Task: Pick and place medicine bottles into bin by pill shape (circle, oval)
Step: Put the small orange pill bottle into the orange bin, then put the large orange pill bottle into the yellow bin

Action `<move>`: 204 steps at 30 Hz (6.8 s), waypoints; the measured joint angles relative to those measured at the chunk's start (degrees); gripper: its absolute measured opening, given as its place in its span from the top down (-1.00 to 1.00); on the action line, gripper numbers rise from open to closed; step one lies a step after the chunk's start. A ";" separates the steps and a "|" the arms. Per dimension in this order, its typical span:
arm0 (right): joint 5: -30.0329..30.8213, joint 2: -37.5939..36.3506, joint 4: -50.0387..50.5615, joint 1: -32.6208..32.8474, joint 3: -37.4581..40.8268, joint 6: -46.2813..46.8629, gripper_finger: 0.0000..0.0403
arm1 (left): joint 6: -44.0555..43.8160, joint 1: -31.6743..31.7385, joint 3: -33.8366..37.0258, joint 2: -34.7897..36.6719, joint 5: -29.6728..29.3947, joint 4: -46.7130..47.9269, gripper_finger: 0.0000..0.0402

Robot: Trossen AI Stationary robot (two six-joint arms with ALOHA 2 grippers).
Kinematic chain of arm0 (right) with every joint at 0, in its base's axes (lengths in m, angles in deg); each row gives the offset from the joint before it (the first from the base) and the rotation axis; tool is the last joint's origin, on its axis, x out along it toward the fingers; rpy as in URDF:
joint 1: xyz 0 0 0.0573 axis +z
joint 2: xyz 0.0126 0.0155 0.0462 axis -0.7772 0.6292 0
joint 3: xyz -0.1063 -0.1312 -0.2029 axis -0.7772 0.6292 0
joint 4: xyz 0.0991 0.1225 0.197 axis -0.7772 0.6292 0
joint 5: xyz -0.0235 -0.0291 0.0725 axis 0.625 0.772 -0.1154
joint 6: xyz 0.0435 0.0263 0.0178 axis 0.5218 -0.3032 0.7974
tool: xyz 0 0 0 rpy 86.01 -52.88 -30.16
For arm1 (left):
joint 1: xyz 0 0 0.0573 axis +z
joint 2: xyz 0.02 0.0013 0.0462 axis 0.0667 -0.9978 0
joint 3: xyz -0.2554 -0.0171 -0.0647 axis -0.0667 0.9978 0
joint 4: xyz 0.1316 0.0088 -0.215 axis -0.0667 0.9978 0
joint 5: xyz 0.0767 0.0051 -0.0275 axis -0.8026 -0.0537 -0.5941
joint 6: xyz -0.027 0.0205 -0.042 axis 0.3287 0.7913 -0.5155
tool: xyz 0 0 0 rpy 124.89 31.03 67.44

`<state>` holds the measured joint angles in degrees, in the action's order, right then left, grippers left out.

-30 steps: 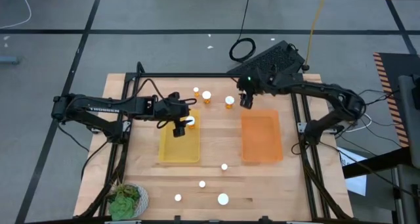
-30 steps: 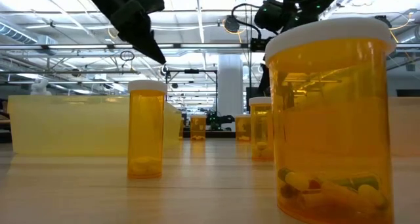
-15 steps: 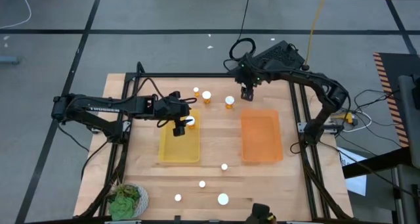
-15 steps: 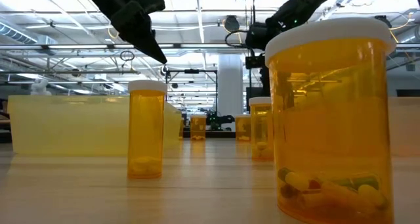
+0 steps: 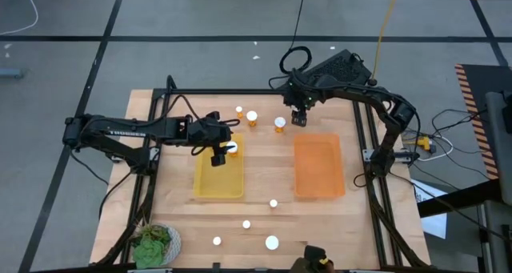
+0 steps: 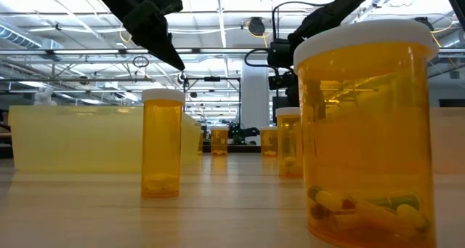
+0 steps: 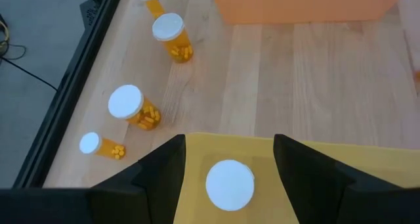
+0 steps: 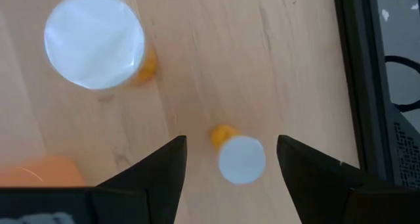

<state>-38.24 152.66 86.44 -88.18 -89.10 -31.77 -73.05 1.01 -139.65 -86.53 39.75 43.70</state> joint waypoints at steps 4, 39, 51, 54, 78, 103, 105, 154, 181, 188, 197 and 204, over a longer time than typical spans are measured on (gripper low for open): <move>-0.01 0.64 -0.07 -0.18 0.00 -0.02 -0.10 | 0.00 0.00 0.00 0.00 0.00 0.00 -0.17; -0.13 1.89 -1.28 -1.40 0.57 3.99 0.29 | 0.22 0.00 0.02 0.00 0.00 0.02 -0.17; -0.07 1.89 -1.01 -1.34 0.57 4.56 0.45 | 0.28 0.00 0.02 0.00 0.00 0.00 -0.17; 0.00 1.89 -0.93 -0.99 0.57 4.55 0.41 | 0.31 0.00 0.02 0.00 0.00 0.00 -0.17; 0.31 -18.10 11.10 11.08 0.59 17.93 0.40 | -0.29 -0.04 0.02 0.00 0.00 -0.02 -0.17; 7.92 -22.41 26.71 21.92 3.90 34.76 0.40 | -1.53 -0.05 0.02 0.00 0.00 0.00 -0.17; 7.89 -22.90 25.87 21.92 6.56 35.02 0.40 | -1.53 -0.06 0.02 0.00 0.00 0.00 -0.17; 13.52 -34.40 3.83 23.82 31.00 40.67 -0.01 | -2.16 -0.05 0.02 -0.01 0.00 -1.32 -0.17; 27.13 -43.73 -16.93 47.75 33.59 43.63 -0.01 | -4.97 1.81 -0.08 -2.16 -6.84 -2.35 -0.17; 27.25 -43.73 -22.80 48.77 35.95 34.21 -0.01 | -1.34 7.02 -6.41 -9.43 -1.94 1.38 -0.17; 27.19 -43.84 -22.39 48.50 35.95 31.06 -0.01 | 7.79 8.44 -23.21 -21.86 -2.61 11.89 -0.17; 27.10 -45.62 -22.21 50.03 35.96 30.07 -0.01 | 9.18 8.37 -25.62 -23.04 -3.12 8.94 -0.17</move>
<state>-11.14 107.05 64.24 -38.14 -53.14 -1.70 -63.87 9.39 -165.26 -109.57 36.62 52.64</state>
